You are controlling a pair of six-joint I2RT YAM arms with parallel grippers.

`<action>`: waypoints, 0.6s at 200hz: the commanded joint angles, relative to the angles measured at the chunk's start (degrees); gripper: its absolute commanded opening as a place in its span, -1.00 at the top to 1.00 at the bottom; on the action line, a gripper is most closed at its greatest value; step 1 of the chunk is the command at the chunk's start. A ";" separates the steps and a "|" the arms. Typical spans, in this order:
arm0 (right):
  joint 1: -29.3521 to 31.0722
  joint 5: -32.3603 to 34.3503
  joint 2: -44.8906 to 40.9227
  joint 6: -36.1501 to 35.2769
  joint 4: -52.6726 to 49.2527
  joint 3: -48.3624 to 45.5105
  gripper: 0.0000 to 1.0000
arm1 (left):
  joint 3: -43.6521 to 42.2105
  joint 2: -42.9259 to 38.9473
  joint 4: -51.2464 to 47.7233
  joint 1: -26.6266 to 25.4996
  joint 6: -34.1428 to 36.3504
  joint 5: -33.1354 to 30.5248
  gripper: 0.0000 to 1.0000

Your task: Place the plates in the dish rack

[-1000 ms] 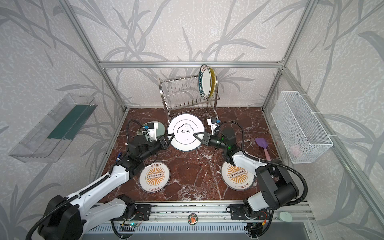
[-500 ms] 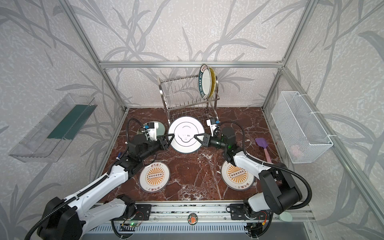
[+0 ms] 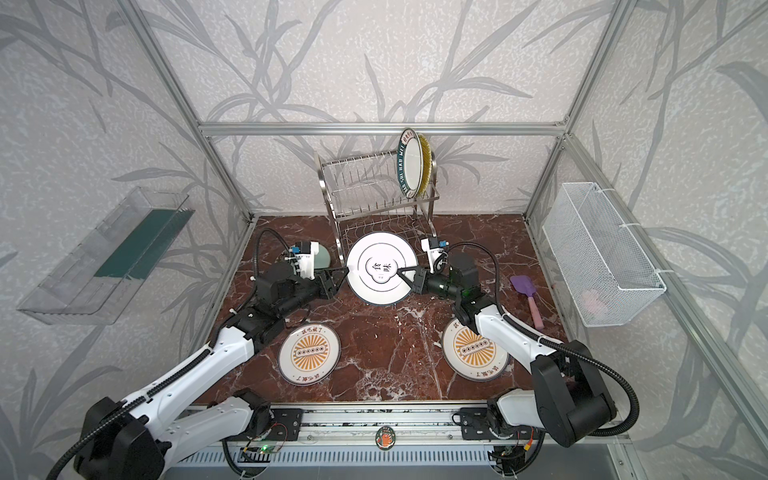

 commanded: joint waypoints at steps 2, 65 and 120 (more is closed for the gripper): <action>-0.55 0.40 -3.22 -2.97 0.11 1.41 1.00 | 2.97 -0.59 -2.16 -0.15 2.80 -0.17 0.19; -0.99 0.76 -6.88 -6.88 -5.43 3.13 1.00 | 8.40 1.36 -7.29 -0.15 5.44 0.36 0.15; -1.56 1.28 -10.27 -9.84 -10.35 5.23 1.00 | 15.40 3.03 -15.49 -0.13 10.70 0.42 0.13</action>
